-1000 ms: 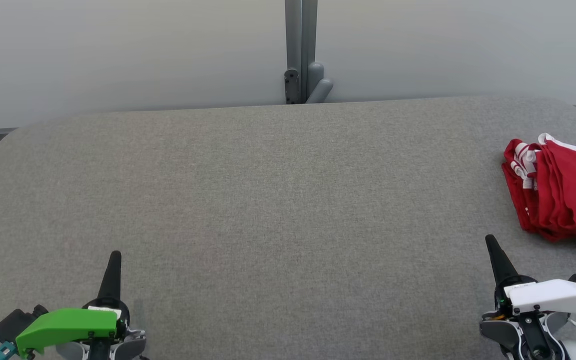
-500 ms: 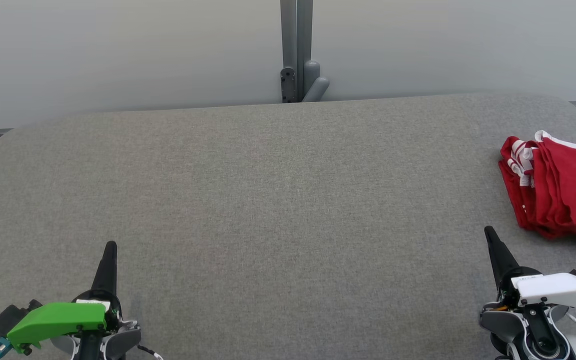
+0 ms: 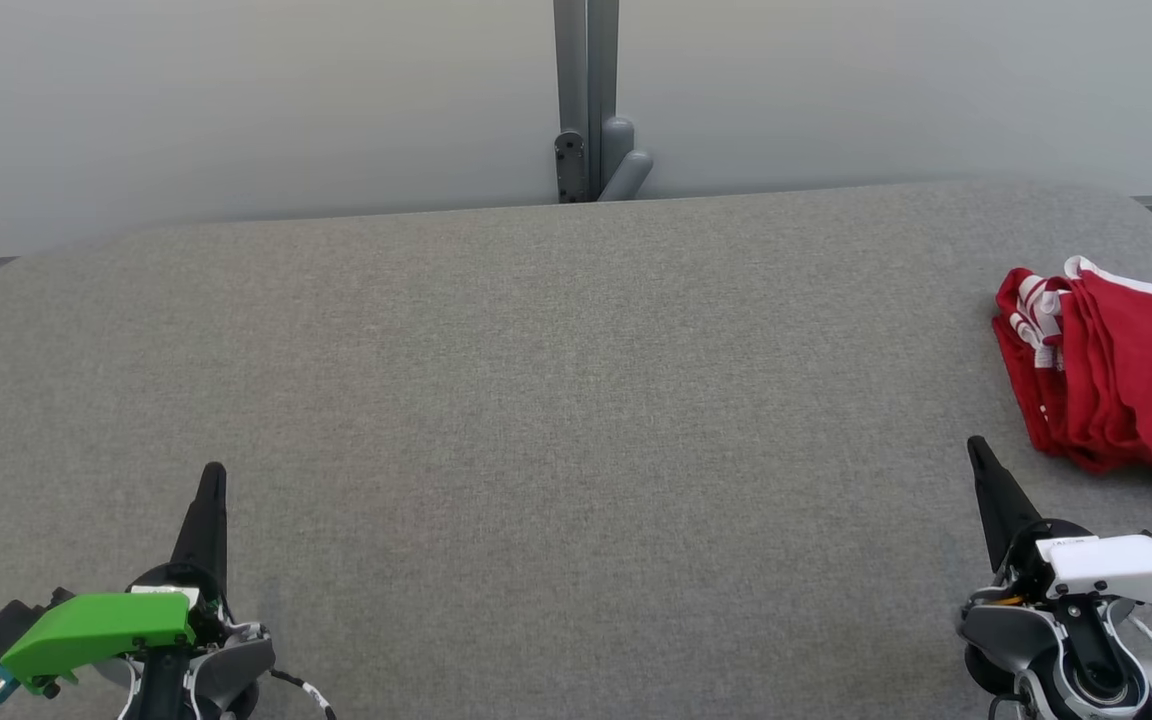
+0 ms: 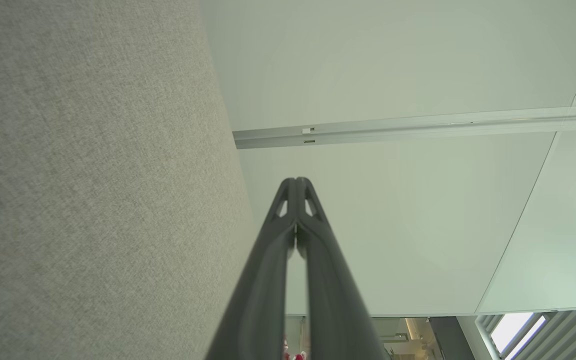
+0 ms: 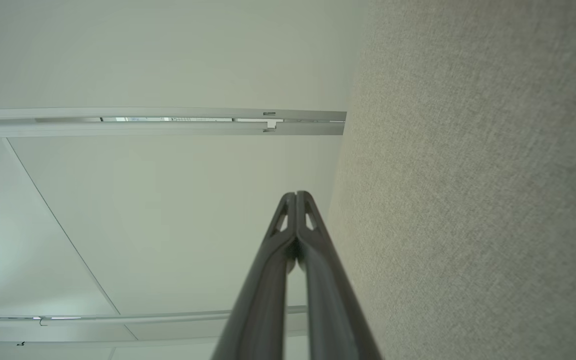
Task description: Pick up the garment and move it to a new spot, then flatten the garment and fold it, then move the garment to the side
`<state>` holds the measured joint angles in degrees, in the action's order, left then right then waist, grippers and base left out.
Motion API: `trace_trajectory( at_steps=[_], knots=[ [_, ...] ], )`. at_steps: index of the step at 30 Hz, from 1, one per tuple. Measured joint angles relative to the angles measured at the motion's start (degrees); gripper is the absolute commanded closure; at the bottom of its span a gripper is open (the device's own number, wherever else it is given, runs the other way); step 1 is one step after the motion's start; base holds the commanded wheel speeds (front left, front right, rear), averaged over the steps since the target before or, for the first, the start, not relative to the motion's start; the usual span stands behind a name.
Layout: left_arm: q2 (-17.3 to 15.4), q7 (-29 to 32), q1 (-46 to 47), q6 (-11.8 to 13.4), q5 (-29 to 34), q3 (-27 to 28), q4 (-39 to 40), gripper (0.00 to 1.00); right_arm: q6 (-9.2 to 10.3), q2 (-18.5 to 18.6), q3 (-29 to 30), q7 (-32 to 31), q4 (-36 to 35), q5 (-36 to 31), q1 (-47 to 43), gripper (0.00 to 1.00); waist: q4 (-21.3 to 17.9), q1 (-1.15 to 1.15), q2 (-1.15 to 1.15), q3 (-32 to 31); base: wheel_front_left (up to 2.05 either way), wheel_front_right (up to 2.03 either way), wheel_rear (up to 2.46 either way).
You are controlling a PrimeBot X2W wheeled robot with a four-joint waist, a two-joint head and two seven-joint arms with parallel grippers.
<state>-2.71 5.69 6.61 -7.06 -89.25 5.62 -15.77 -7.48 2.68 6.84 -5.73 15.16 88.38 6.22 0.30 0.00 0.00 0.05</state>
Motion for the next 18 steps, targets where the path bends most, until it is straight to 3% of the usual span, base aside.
trace_trajectory(
  at_steps=[18],
  knots=[
    [-0.01,0.80,0.82,-0.32,-2.98,0.56,0.22,1.00,0.00,0.05,0.12,-0.82,-0.13,3.72,0.83,1.00,-0.31,0.00,0.00,0.16,0.00,0.00,0.00]
  ],
)
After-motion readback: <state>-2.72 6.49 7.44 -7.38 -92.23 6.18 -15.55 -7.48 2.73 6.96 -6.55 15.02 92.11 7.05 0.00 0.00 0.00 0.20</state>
